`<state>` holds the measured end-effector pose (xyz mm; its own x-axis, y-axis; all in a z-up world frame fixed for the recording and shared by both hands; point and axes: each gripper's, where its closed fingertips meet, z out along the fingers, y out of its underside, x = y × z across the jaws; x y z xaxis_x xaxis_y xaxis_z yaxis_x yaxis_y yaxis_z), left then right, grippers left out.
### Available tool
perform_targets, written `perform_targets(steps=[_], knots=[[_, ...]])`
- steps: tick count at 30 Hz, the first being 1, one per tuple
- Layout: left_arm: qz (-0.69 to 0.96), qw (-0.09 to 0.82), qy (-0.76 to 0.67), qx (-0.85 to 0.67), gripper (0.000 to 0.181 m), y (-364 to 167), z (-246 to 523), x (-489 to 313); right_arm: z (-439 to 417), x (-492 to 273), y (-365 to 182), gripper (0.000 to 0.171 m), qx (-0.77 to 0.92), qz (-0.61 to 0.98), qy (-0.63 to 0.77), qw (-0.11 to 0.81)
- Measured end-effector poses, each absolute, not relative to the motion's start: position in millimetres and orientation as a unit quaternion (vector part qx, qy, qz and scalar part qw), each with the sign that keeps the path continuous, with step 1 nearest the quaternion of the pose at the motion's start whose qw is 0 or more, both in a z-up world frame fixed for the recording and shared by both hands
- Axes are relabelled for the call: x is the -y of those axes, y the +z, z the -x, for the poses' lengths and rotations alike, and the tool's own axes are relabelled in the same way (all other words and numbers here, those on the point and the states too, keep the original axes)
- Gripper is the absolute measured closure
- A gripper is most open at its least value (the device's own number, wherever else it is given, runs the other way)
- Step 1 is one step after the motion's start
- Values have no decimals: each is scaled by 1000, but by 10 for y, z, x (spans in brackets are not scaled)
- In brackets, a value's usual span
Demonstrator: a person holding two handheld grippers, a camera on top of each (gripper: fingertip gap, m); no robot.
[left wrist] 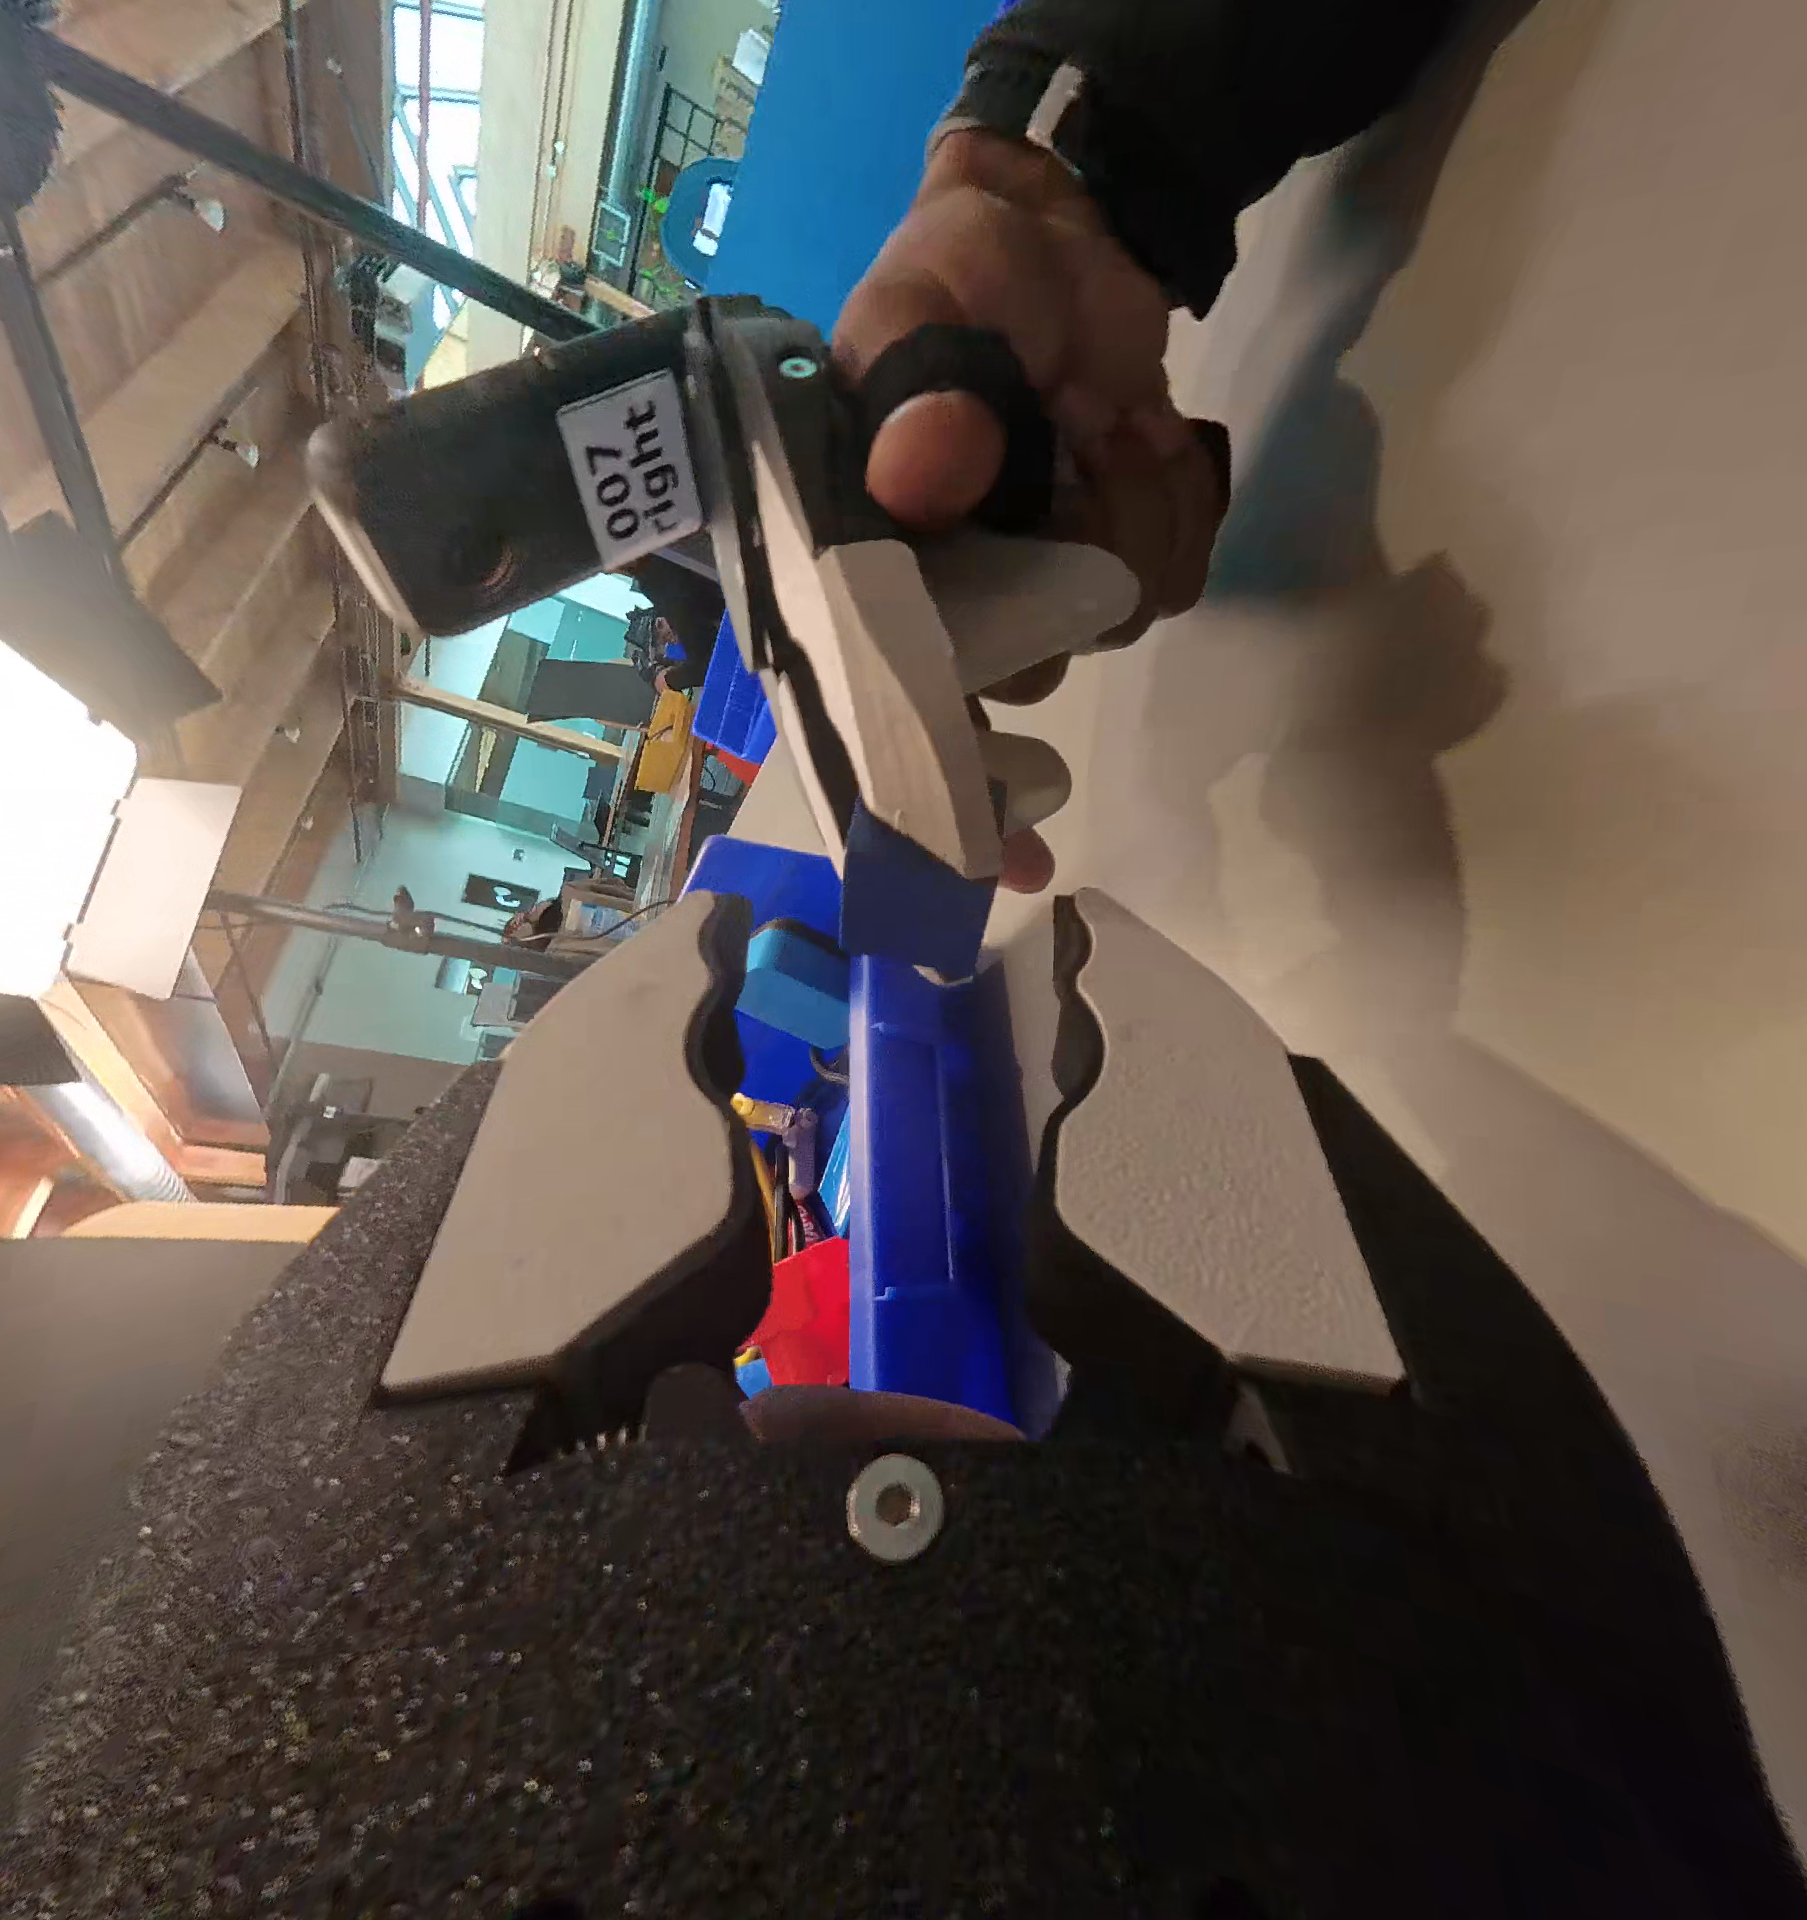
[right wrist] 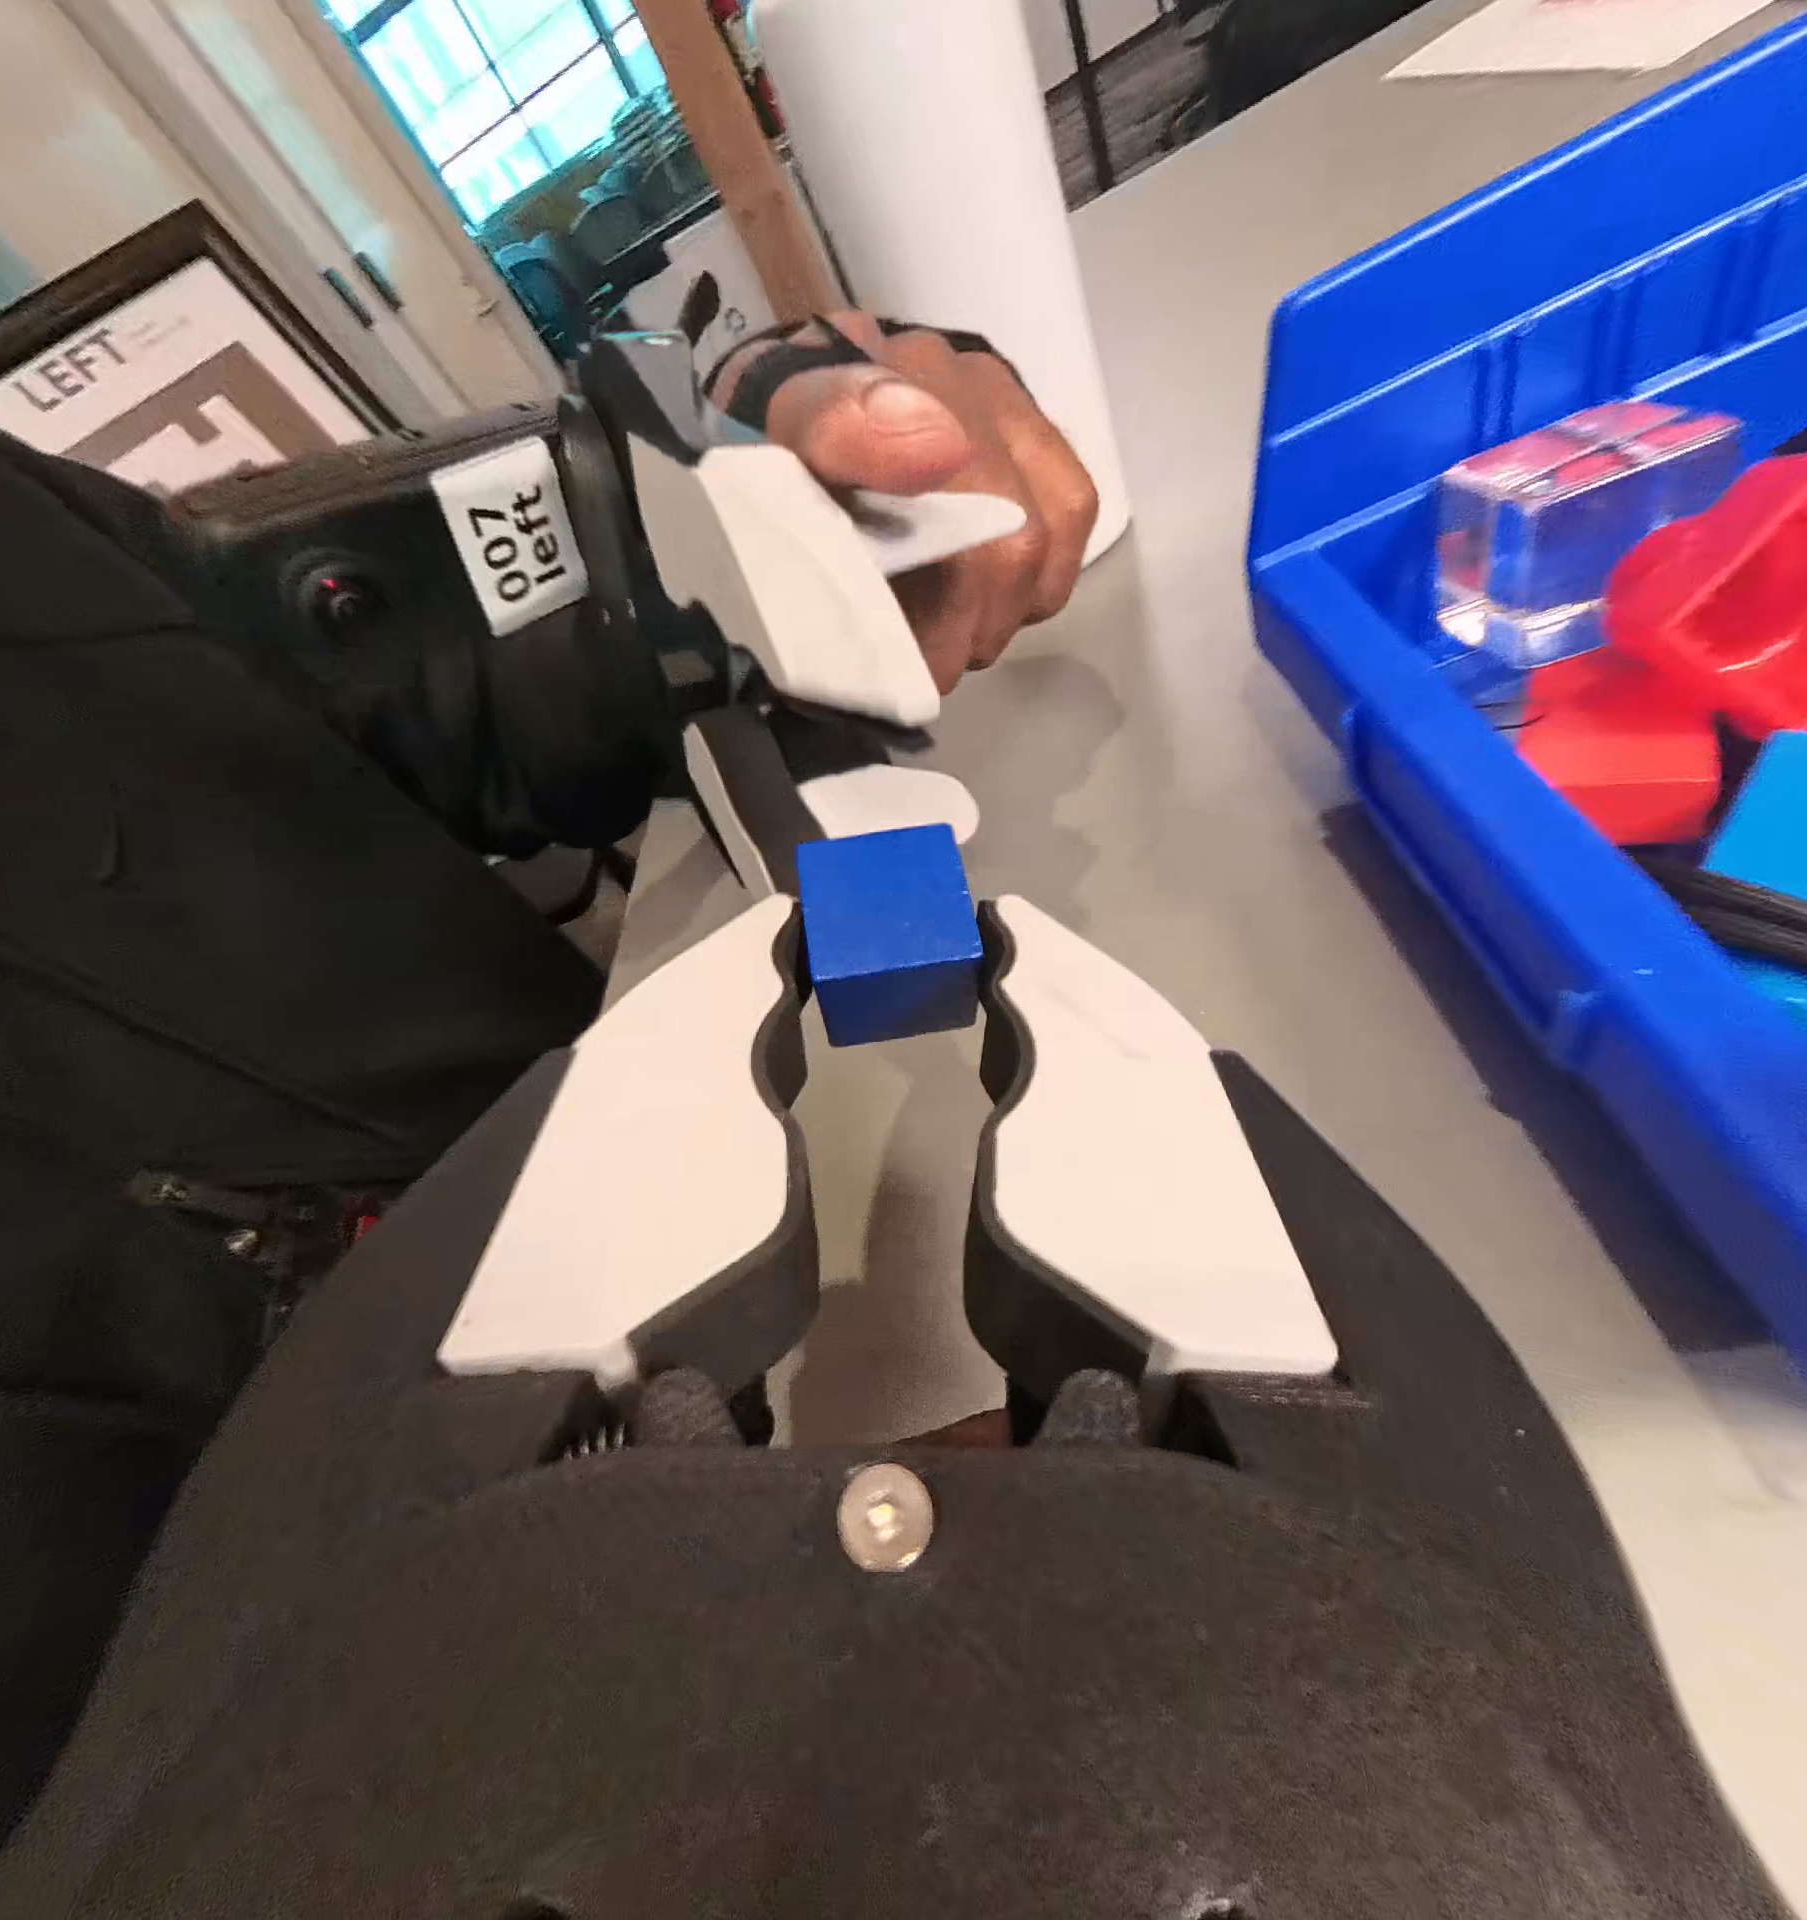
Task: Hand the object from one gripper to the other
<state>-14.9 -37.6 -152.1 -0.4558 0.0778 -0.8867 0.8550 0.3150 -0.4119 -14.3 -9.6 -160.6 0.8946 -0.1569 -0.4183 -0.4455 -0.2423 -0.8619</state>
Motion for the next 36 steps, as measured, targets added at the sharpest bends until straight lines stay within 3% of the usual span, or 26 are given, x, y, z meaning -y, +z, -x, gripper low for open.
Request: perform_targets(steps=[4,6,9,17,26,36], knots=[[-346,400,-480,-700,151,-1591,223,422,195,53,-1656,140,-181,789,123,574],[-328,391,-470,-720,151,-1629,165,421,132,68,-1655,141,-177,793,86,576],[-248,375,-475,-757,152,-1597,-28,403,-97,140,-1578,126,-176,792,-39,583],[-74,329,-533,-776,152,-1442,-302,370,-337,304,-1314,126,-152,764,-257,572],[128,1,-635,-762,152,-1421,-270,373,-215,292,-1168,127,-30,743,-393,541],[163,-309,-623,-700,152,-1370,116,416,-164,208,-1299,117,48,743,-460,484]])
